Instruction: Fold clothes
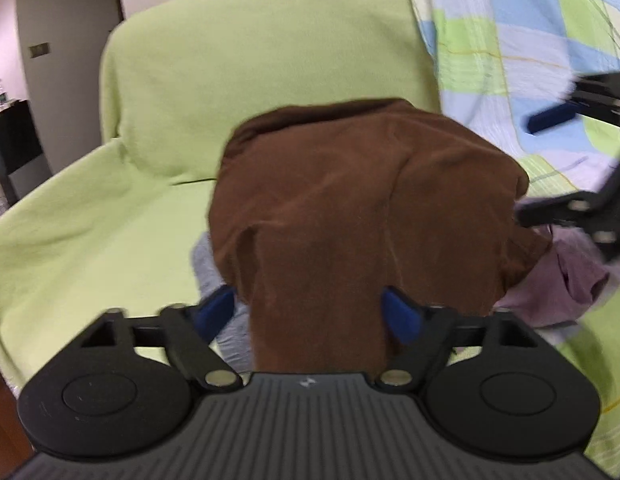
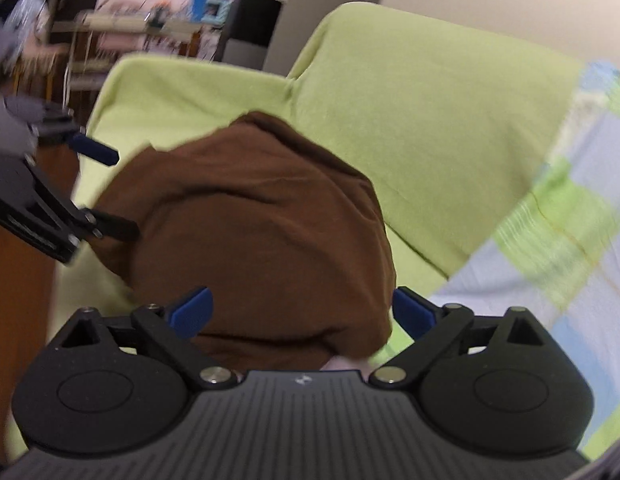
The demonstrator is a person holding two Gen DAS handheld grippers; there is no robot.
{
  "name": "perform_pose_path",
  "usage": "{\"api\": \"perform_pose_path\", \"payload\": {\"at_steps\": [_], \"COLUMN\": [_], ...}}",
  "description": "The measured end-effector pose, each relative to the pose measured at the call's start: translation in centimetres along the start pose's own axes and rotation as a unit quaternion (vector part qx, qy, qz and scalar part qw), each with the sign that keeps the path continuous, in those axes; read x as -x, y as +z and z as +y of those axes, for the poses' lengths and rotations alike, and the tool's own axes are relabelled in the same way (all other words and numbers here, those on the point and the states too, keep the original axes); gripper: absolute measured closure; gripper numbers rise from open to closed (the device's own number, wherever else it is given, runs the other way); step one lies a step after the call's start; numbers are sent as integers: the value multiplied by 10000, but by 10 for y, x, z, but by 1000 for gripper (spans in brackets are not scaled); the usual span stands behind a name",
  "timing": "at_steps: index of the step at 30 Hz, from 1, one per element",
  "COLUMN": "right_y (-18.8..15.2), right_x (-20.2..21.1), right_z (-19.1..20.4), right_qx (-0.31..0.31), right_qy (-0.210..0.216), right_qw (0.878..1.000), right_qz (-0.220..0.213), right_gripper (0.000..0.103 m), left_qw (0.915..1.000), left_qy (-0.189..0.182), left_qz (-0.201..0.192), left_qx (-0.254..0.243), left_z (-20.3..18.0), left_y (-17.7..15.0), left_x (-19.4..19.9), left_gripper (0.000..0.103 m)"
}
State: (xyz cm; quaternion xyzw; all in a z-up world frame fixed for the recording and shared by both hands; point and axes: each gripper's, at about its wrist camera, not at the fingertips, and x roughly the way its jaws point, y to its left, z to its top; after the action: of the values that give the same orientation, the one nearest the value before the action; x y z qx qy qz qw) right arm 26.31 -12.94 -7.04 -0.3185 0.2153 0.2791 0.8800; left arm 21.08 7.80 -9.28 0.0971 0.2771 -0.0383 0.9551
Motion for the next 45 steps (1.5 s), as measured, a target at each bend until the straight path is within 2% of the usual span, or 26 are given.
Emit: {"api": "perform_pose_path", "payload": {"at_steps": [1, 2, 3, 4, 5, 7, 10, 14, 19, 21, 22, 25, 28, 31, 34, 35, 37, 38, 39, 40, 42, 44, 45], "right_y": [0, 1, 1, 2, 4, 9, 16, 28, 3, -9, -14, -32, -64, -135, -202, -221, -255, -269, -279, -286, -297, -298, -297], "right_x": [-8, -16, -22, -20, -13, 0, 21, 55, 155, 196, 216, 277, 342, 379, 403, 409, 418, 424, 432, 441, 456, 461, 462], "right_z": [1, 2, 3, 4, 4, 4, 4, 0, -23, -31, -36, -48, -63, -60, -54, -51, -51, -49, -47, -45, -40, -32, -26], "right_qx": [79, 140, 183, 188, 172, 142, 95, 18, -226, -324, -373, -520, -839, -1429, -1916, -2091, -2279, -2336, -2409, -2512, -2706, -2875, -2897], "right_qy": [7, 38, 92, 103, 73, 12, -79, -235, -1024, -1350, -1513, -1997, -2467, -2757, -2937, -2949, -2932, -2979, -3058, -3133, -3214, -3125, -2992], "right_qw": [9999, 9998, 9996, 9996, 9998, 9999, 9994, 9971, 9907, 9862, 9835, 9736, 9642, 9504, 9326, 9266, 9195, 9143, 9092, 9042, 8976, 8993, 9047], "right_qz": [68, 142, 217, 197, 110, -64, -324, -719, -871, -906, -923, -973, -480, 170, 850, 1034, 1288, 1443, 1480, 1453, 1331, 1047, 902], "right_gripper": [17, 28, 36, 68, 94, 98, 99, 100, 99, 99, 99, 99, 99, 99, 99, 99, 97, 90, 86, 82, 81, 81, 81], "left_qw": [10000, 10000, 9999, 9999, 9997, 9996, 9986, 9945, 9842, 9769, 9693, 9549, 9372, 9161, 9030, 8987, 8947, 8932, 8931, 8944, 8991, 9096, 9111], "left_qy": [2, -25, -121, -159, -236, -266, -335, -460, -903, -1221, -1549, -2171, -2850, -3522, -3790, -3871, -3920, -3935, -3929, -3896, -3824, -3641, -3603], "left_qz": [-13, -32, -48, -51, -37, -94, -347, -914, -1521, -1728, -1856, -1898, -1726, -1178, -853, -723, -566, -541, -545, -564, -549, -538, -536], "left_qx": [-2, -18, -33, -42, -53, 22, 198, 203, -114, -311, -457, -706, -1027, -1508, -1836, -1930, -2066, -2109, -2123, -2125, -2057, -1931, -1930], "left_z": [-1, -2, -4, -5, -6, -8, -4, -6, -42, -70, -97, -147, -212, -295, -336, -353, -366, -366, -364, -361, -340, -311, -311], "left_y": [0, -2, -3, -2, -2, 5, 20, 61, 99, 112, 119, 121, 113, 84, 63, 53, 45, 43, 43, 43, 41, 41, 42], "left_x": [0, 0, 2, 2, 5, 16, 35, 81, 136, 158, 172, 190, 200, 199, 195, 195, 188, 190, 192, 195, 198, 198, 196], "left_gripper": [36, 47, 53, 72, 87, 91, 92, 92, 92, 92, 92, 92, 91, 91, 89, 81, 73, 63, 60, 57, 51, 40, 40]}}
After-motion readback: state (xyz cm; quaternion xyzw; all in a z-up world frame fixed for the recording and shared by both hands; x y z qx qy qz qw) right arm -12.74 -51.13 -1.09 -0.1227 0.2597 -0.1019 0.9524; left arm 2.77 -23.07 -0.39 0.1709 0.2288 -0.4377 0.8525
